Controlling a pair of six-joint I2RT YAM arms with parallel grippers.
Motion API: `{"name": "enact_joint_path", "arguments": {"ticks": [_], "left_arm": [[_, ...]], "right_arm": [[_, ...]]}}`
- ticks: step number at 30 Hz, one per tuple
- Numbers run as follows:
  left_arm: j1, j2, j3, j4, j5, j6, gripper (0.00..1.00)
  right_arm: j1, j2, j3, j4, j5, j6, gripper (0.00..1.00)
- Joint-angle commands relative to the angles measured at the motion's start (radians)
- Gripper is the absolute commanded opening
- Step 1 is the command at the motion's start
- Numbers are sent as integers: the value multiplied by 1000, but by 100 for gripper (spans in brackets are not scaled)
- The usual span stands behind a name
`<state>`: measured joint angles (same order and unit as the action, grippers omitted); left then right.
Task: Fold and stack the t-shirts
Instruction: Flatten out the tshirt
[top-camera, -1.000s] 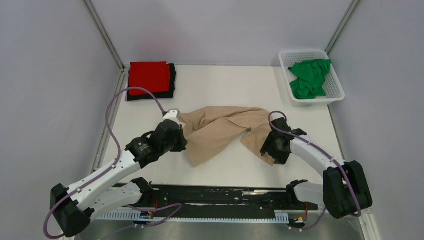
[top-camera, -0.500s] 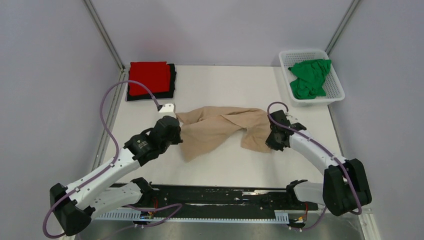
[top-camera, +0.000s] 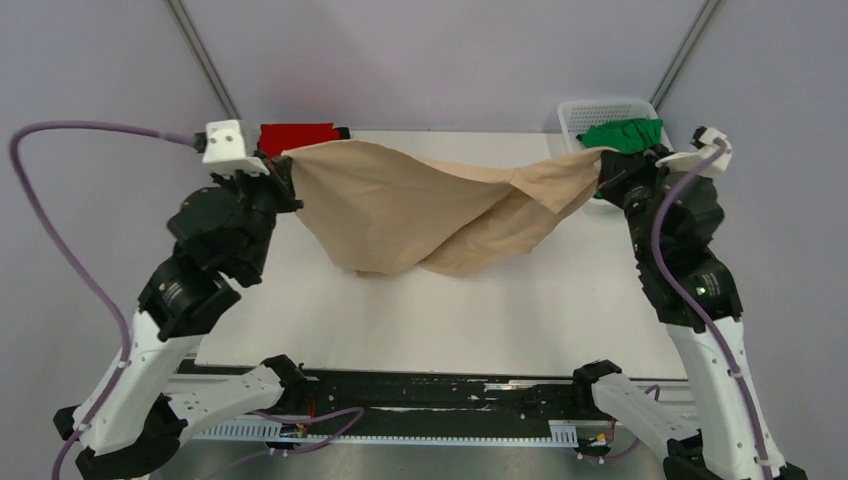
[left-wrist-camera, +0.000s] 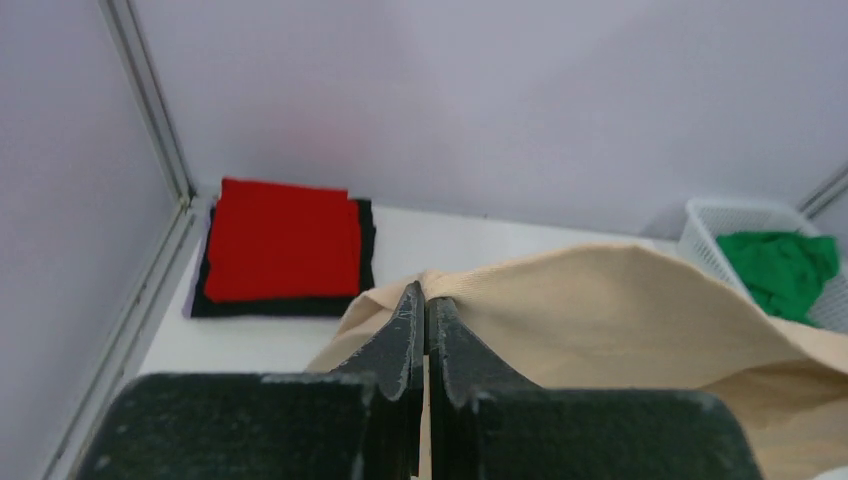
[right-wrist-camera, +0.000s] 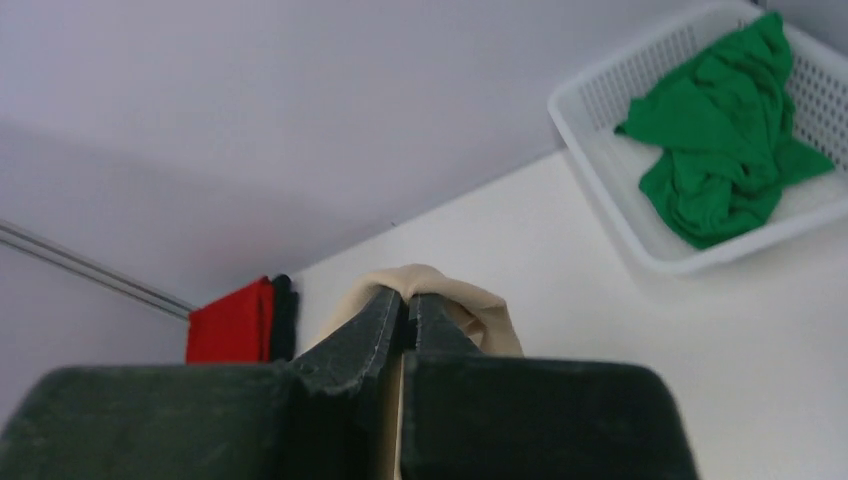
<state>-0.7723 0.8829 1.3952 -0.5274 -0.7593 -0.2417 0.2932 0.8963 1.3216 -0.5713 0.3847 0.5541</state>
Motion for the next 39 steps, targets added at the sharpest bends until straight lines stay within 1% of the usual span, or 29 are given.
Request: {"name": "enact_joint_path", "arguments": {"ticks": [1,2,3,4,7,10,12,15,17,20,22,23,24,25,26,27,28,29,30,31,32,33,34,35,36,37,38,39], "left_arm": [[-2,-41,224,67,122,194,0],[-2,-54,246,69,191,212,0],[-2,-67,286,73,223,219,0],[-2,-74,303,75,285,231,0],[-2,-99,392,67,393,240,0],[-2,-107,451,54,503,265,0],[-2,-107,487,50,536,273,0],[-2,-87,547,42,544,281,0],[-2,-69,574,39,532,292,0],[-2,-43,587,46,464,309,0],[-2,-25,571,62,395,320,0],[-2,-12,541,72,323,332,0],[-2,-7,520,101,284,342,0],[-2,6,465,118,176,365,0],[-2,26,392,180,109,387,0],[-2,38,352,227,-40,444,0],[-2,72,265,331,-104,480,0],[1,92,225,435,-216,549,0],[14,143,173,453,-247,559,0],[64,171,163,403,-256,493,0],[109,226,161,338,-228,432,0],[219,255,161,226,-119,288,0],[272,314,139,197,-67,234,0],[351,343,118,196,7,185,0],[396,402,57,220,34,186,0],[411,432,25,292,96,202,0],[440,506,-25,321,125,205,1],[454,546,-37,346,199,193,2]], "right_arm": [[-3,-72,177,80,-40,-138,0],[-3,-79,234,87,-69,-156,0],[-3,-83,280,89,-106,-167,0],[-2,-87,320,89,-143,-178,0],[-3,-97,436,89,-252,-200,0],[-2,-93,542,86,-320,-220,0],[-2,-75,616,65,-344,-242,0],[-3,-46,707,25,-328,-270,0],[-3,-38,726,25,-301,-289,0],[-2,-17,738,37,-259,-322,0],[-3,7,729,50,-231,-348,0],[-3,18,718,57,-215,-360,0],[-3,32,694,66,-189,-372,0],[-3,47,669,79,-157,-389,0],[-3,63,634,97,-113,-407,0],[-3,81,595,124,-61,-425,0],[-3,99,545,161,-14,-447,0],[-3,121,493,200,30,-476,0],[-3,149,449,238,69,-499,0],[-5,178,403,267,108,-510,0],[-13,210,365,301,126,-518,0],[-23,240,320,323,129,-516,0],[-41,275,274,342,126,-496,0],[-62,308,227,360,104,-464,0],[-88,346,182,367,66,-430,0],[-112,391,143,369,29,-384,0],[-132,441,108,369,-3,-339,0],[-150,494,82,369,-37,-295,1]]}}
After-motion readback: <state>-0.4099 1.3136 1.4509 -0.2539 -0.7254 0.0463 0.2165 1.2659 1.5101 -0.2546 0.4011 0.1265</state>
